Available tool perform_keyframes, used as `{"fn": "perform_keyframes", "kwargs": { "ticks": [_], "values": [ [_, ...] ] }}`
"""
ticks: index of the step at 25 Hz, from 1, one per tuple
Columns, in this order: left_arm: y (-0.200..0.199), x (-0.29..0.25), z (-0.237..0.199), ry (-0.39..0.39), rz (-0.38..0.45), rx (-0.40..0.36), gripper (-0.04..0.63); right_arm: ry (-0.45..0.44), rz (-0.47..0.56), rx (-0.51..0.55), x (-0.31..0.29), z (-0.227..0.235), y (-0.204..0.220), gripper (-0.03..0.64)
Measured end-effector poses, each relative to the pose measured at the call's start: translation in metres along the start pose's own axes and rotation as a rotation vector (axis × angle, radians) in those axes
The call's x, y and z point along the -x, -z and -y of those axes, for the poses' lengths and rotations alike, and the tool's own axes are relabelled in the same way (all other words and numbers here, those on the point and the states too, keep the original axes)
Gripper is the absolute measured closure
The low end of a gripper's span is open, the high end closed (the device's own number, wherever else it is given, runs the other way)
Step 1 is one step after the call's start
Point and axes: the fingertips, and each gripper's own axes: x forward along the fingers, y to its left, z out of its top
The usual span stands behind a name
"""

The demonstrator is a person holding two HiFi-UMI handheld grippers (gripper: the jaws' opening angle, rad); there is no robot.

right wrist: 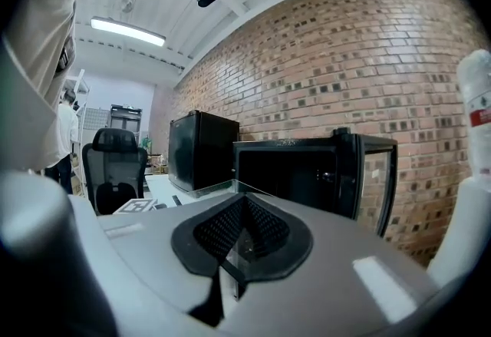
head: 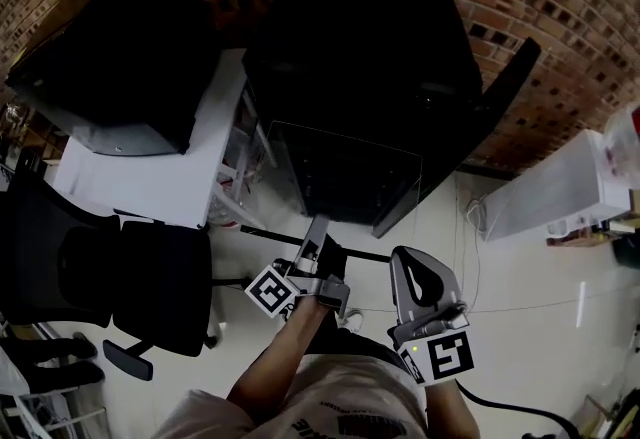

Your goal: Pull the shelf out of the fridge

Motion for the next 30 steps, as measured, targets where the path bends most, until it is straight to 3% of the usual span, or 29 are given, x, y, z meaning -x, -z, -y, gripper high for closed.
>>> {"fn": "perform_keyframes", "kwargs": {
  "ticks": [12, 30],
  "values": [
    [-0.006, 0.031, 0.076, 0.057, 0.032, -0.043, 0.578, -0.020, 0.043, 0.007, 0.027, -0.019, -0.026, 0.612],
    [-0.004, 0.051, 0.100, 0.088, 0.021, -0.042, 0.578, -0.010, 0.073, 0.000, 0.036, -0.026, -0.036, 0.612]
  ]
}}
